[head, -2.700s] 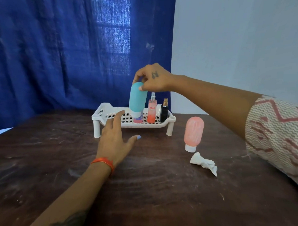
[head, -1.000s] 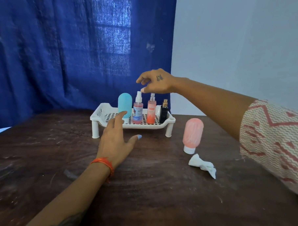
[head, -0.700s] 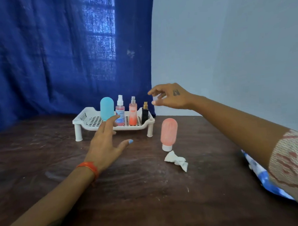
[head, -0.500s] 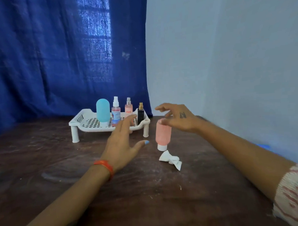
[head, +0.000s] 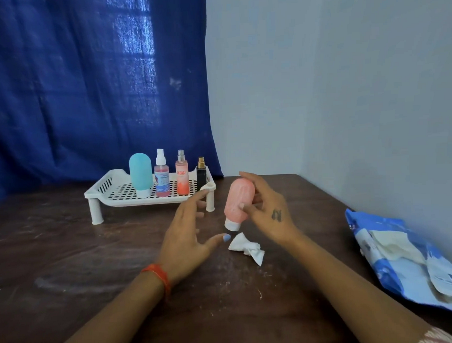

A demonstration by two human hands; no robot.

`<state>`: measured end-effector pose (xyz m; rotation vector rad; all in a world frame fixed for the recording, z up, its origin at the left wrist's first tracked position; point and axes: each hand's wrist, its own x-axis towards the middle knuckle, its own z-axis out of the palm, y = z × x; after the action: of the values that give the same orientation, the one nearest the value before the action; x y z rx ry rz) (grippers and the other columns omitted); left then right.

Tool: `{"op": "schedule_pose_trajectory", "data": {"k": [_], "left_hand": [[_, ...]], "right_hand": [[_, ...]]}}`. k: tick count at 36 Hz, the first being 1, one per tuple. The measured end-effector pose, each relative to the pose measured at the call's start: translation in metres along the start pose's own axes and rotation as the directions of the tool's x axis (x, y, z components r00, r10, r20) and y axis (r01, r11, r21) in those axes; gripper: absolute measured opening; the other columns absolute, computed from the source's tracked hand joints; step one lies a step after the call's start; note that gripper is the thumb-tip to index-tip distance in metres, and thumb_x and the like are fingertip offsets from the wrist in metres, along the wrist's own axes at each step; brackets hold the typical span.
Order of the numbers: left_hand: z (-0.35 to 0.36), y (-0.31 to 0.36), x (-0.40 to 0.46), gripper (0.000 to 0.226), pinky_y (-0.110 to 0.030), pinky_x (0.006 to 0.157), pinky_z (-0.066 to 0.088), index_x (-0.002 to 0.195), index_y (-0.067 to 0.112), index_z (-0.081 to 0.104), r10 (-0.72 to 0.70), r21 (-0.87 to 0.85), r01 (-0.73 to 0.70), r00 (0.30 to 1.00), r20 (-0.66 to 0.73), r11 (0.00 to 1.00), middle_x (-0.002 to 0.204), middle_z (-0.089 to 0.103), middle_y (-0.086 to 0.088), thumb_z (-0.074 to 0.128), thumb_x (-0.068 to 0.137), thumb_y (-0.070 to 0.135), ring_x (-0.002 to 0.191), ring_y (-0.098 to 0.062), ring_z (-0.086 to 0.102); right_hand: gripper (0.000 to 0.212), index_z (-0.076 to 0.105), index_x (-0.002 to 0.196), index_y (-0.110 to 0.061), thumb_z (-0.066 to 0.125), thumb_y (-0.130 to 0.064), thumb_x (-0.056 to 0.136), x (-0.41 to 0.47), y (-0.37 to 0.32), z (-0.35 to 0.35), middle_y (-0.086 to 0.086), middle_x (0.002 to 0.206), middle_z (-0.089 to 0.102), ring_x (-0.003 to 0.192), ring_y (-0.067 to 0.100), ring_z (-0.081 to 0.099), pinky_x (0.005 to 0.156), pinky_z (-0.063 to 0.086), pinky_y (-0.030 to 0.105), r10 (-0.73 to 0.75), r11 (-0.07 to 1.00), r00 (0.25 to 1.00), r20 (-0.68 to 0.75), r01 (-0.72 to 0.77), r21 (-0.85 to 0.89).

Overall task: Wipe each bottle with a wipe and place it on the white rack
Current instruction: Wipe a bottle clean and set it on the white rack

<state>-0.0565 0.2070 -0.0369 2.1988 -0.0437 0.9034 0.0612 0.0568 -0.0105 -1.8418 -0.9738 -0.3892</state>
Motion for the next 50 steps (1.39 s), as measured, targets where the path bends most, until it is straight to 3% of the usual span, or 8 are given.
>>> {"op": "schedule_pose_trajectory", "data": {"k": [8,20,26,30,35,40,45,50], "left_hand": [[-0.002,0.01,-0.001,0.098,-0.019,0.078,0.054,0.136,0.051,0.019,-0.025,-0.193,0.059,0.984,0.174,0.979,0.128,0.046,0.013,0.084,0.065,0.028,0.106,-0.006,0.058],[-0.005,0.007,0.0,0.106,-0.034,0.076,0.059,0.143,0.047,0.017,-0.093,-0.183,0.146,0.959,0.269,0.972,0.128,0.052,0.002,0.083,0.068,0.013,0.096,-0.019,0.065],[-0.006,0.004,0.001,0.105,-0.031,0.078,0.058,0.141,0.051,0.02,-0.106,-0.194,0.159,0.96,0.258,0.968,0.124,0.054,0.001,0.084,0.067,0.014,0.1,-0.019,0.062],[-0.009,0.002,0.001,0.105,-0.03,0.079,0.057,0.139,0.054,0.02,-0.116,-0.163,0.158,0.963,0.242,0.974,0.122,0.054,0.005,0.084,0.06,0.027,0.096,-0.016,0.062],[-0.01,0.004,0.003,0.106,-0.025,0.072,0.056,0.142,0.049,0.018,-0.138,-0.126,0.172,0.961,0.24,0.977,0.12,0.052,0.005,0.084,0.066,0.017,0.09,-0.019,0.063],[-0.012,0.003,0.004,0.11,-0.034,0.076,0.058,0.139,0.054,0.019,-0.175,-0.122,0.209,0.953,0.247,0.97,0.115,0.053,0.008,0.087,0.056,0.028,0.087,-0.021,0.064],[-0.012,0.003,0.004,0.108,-0.036,0.08,0.058,0.132,0.063,0.017,-0.186,-0.16,0.232,0.948,0.258,0.959,0.119,0.054,0.006,0.082,0.047,0.04,0.094,-0.02,0.063],[-0.011,0.003,0.004,0.112,-0.035,0.081,0.058,0.138,0.057,0.019,-0.184,-0.195,0.25,0.935,0.304,0.948,0.124,0.052,0.003,0.082,0.049,0.034,0.099,-0.021,0.062]], "right_hand": [[0.05,0.048,0.116,-0.023,0.07,-0.001,0.078,-0.012,-0.024,-0.007,0.001,0.112,0.062,0.096,0.013,0.06,0.073,0.054,0.022,0.158,0.917,0.974,0.16,-0.205,0.341],[0.045,0.048,0.103,-0.039,0.07,-0.007,0.079,-0.017,-0.026,0.001,-0.002,0.118,0.06,0.108,0.015,0.056,0.086,0.054,0.035,0.186,0.919,0.943,0.278,-0.266,0.29],[0.05,0.046,0.128,-0.025,0.068,-0.018,0.084,-0.014,-0.028,-0.006,0.002,0.112,0.063,0.1,0.017,0.062,0.079,0.057,0.034,0.252,0.898,0.914,0.318,-0.343,0.276],[0.029,0.062,0.103,-0.021,0.072,-0.032,0.079,-0.011,-0.028,-0.021,-0.002,0.094,0.066,0.085,0.012,0.064,0.061,0.052,0.023,0.292,0.945,0.917,0.273,-0.32,0.061],[0.02,0.072,0.091,-0.026,0.078,-0.025,0.072,-0.015,-0.022,-0.02,-0.003,0.096,0.067,0.092,0.014,0.061,0.076,0.049,0.027,0.357,0.928,0.756,0.549,-0.224,-0.296],[0.019,0.073,0.095,-0.021,0.074,-0.016,0.077,-0.014,-0.019,-0.014,-0.004,0.095,0.069,0.085,0.008,0.06,0.068,0.044,0.017,0.31,0.924,0.848,0.429,-0.162,-0.346],[0.021,0.064,0.103,-0.023,0.068,-0.017,0.083,-0.012,-0.023,-0.013,-0.008,0.094,0.061,0.084,0.006,0.056,0.062,0.04,0.008,0.177,0.98,0.984,0.028,-0.173,-0.096],[0.032,0.062,0.119,-0.022,0.064,-0.022,0.087,-0.017,-0.03,0.0,-0.007,0.108,0.062,0.091,0.0,0.053,0.071,0.04,0.005,0.037,0.996,0.999,0.012,-0.036,-0.078]]}}
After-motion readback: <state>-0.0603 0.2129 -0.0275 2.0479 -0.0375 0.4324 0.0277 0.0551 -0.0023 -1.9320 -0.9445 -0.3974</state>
